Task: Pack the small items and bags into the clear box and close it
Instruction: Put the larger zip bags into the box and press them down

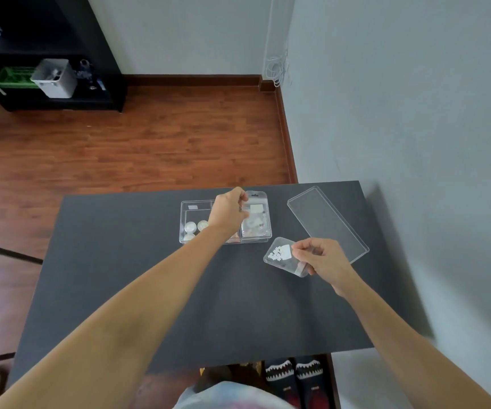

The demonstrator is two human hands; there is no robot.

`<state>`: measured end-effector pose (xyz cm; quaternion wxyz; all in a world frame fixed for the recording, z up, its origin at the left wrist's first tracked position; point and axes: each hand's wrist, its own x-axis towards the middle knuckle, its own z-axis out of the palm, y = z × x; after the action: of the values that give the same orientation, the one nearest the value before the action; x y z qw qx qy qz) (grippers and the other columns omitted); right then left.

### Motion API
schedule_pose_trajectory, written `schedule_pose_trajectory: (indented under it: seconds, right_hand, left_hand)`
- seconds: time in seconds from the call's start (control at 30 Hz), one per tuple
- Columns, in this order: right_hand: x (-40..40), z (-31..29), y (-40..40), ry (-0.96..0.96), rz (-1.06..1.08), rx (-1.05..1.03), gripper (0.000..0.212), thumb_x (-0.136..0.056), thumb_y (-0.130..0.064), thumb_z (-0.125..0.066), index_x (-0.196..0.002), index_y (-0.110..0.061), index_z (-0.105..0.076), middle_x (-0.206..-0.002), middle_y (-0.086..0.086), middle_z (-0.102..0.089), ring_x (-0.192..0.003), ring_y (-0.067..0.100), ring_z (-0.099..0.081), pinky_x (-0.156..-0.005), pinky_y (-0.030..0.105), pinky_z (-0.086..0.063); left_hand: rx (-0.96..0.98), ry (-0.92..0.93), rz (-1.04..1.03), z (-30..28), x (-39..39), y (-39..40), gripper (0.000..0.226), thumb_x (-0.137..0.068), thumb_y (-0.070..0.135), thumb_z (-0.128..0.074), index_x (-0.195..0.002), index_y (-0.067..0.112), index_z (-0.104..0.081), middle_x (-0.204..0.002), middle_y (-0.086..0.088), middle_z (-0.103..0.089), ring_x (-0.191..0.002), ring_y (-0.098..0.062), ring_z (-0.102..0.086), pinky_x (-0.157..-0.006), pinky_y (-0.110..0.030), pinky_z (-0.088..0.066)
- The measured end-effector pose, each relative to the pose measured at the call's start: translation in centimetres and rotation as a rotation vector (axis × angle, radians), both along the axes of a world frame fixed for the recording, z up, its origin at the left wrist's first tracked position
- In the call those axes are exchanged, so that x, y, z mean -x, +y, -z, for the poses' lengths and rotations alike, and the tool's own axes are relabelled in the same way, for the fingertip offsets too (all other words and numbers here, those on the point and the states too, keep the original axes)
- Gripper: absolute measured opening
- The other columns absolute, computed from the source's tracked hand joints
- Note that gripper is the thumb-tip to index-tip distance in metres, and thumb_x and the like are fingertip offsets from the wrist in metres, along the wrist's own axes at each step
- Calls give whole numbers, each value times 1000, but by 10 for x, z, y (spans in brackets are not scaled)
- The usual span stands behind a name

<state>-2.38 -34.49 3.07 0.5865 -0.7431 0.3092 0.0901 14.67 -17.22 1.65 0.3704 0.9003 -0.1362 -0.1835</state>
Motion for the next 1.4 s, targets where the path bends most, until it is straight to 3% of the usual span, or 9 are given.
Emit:
schedule_pose_trajectory:
  seconds: [0.23,0.37,0.67,0.87,0.97,1.07,1.13,1.27,1.4]
  right_hand:
    - [-3,3,0,3,-5,13,14,-82,-15,-73,-72,-24,-76,-64,-10,-68,-44,-1,-51,-46,15,-44]
    - [-3,4,-3,7,-12,13,10,-82,-15,-74,-75,-22,-76,-64,-11,-68,-46,-2,-52,-47,16,-45]
    - [-2,7,-8,24,3,-8,8,-83,-18,-73,-77,-21,-77,-69,-10,-70,-47,-3,-53,-49,16,-45]
    - [-8,0,-8,-36,75,-116,23,-92,-12,-55,-87,-14,-78,-75,6,-69,-61,13,-57,-53,24,-43]
    - [-12,-9,-11,-62,126,-251,38,-87,5,-43,-95,-11,-76,-88,9,-72,-66,17,-62,-54,26,-47]
    - [-15,-15,-14,-82,1,-124,52,-80,15,-38,-109,-14,-70,-98,8,-74,-76,16,-68,-64,27,-52]
    - [-18,-18,-14,-113,-37,-36,43,-84,11,-50,-113,-15,-69,-95,7,-76,-79,15,-71,-68,26,-54]
    - [-34,-24,-8,-223,39,2,19,-88,-8,-65,-104,-14,-74,-80,1,-77,-67,9,-70,-57,18,-52]
    - [-59,-29,9,-235,15,59,19,-89,-13,-62,-81,-24,-76,-69,-1,-73,-56,5,-61,-47,13,-45]
  left_hand:
    - [-324,-248,178,9,6,-3,41,-71,30,-81,-106,21,-62,-108,-1,-60,-106,-24,-49,-77,-32,-41]
    - [-388,-298,209,16,12,-6,46,-68,33,-82,-110,27,-65,-116,0,-48,-110,-22,-44,-91,-33,-42]
    - [-629,-315,302,11,10,-15,46,-73,39,-75,-118,43,-64,-122,-3,-35,-117,-26,-33,-98,-35,-32]
    - [-674,-292,359,12,5,-11,41,-79,51,-64,-119,50,-60,-118,-3,-35,-114,-27,-32,-102,-38,-28]
    - [-600,-257,358,9,2,-5,32,-79,54,-64,-110,47,-67,-117,-2,-35,-114,-25,-32,-104,-39,-26]
    - [-433,-185,270,6,2,4,22,-81,45,-66,-101,40,-73,-118,-1,-40,-116,-23,-34,-106,-38,-25]
    - [-294,-129,198,4,5,10,17,-82,33,-67,-98,34,-74,-117,0,-44,-115,-22,-37,-104,-38,-29]
    - [17,33,147,-7,10,24,33,-75,15,-73,-106,24,-67,-117,0,-55,-111,-19,-49,-92,-30,-39]
    - [227,192,212,-22,19,28,56,-72,28,-82,-122,36,-58,-116,7,-61,-99,-11,-55,-86,-23,-45]
